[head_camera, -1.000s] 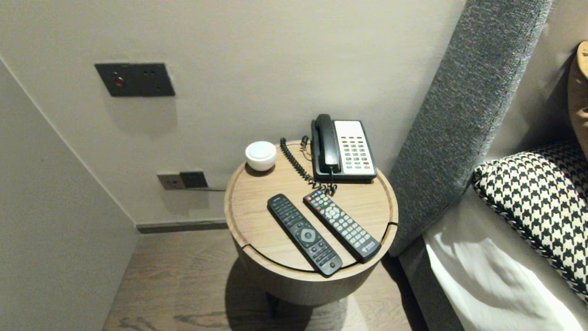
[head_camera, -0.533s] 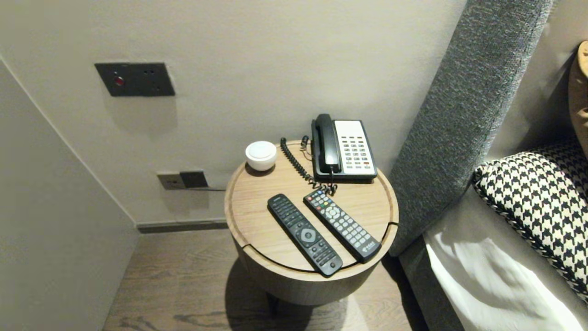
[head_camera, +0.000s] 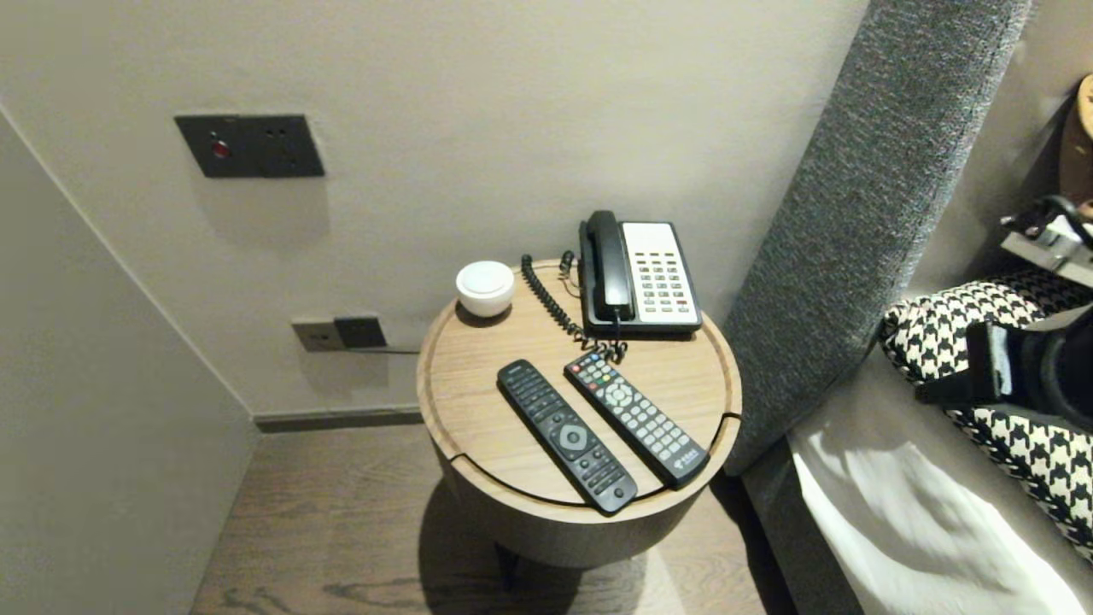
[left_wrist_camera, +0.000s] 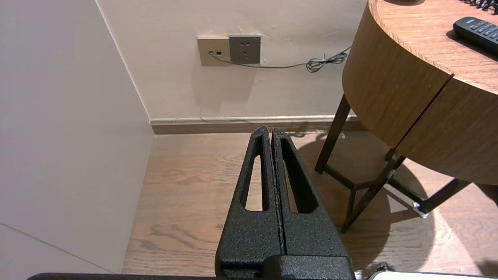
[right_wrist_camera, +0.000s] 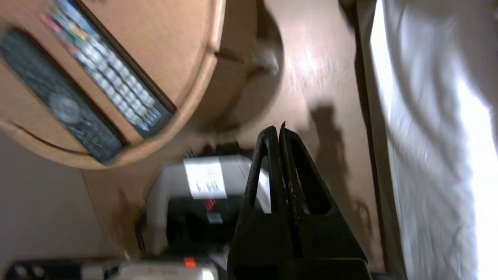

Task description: Open the nightstand drawer

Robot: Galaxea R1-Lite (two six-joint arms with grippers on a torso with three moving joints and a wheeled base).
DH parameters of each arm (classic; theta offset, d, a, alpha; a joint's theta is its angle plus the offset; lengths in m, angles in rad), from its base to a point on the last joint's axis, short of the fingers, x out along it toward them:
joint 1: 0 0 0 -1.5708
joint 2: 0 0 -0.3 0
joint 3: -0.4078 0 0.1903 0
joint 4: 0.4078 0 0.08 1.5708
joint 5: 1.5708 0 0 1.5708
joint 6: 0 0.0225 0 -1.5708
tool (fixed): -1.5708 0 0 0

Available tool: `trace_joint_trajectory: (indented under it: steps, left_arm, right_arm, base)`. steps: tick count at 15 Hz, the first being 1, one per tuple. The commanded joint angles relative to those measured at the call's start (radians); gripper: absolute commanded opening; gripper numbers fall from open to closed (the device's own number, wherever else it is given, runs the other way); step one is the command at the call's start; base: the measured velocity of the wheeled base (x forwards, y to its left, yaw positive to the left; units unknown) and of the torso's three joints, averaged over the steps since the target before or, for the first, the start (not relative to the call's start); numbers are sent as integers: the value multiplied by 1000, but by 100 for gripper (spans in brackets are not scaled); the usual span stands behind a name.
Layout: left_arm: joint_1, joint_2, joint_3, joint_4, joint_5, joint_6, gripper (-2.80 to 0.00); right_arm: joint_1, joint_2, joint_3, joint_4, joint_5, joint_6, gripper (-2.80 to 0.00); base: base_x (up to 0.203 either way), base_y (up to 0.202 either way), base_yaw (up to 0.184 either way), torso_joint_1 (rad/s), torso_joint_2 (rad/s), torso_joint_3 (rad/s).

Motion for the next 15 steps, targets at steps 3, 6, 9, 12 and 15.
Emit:
trace_joint_trajectory:
  steps: [3, 6, 9, 12, 15]
  left_arm:
    - [0, 0, 0, 0, 0, 0, -280]
    - [0, 0, 0, 0, 0, 0, -280]
    - [0, 0, 0, 0, 0, 0, -280]
    - [0, 0, 0, 0, 0, 0, -280]
    - [0, 0, 0, 0, 0, 0, -280]
  right_arm:
    - [61, 90, -14, 51, 3, 5, -280]
    - [104, 122, -7, 70, 6, 9, -280]
    - [140, 198, -38, 71, 6, 71, -280]
    - [202, 259, -63, 63, 4, 133, -280]
    - [202, 309, -88, 60, 1, 126, -280]
  base:
    - [0, 0, 0, 0, 0, 0]
    - [0, 0, 0, 0, 0, 0]
    - [0, 0, 0, 0, 0, 0]
    - [0, 0, 0, 0, 0, 0]
    - [0, 0, 0, 0, 0, 0]
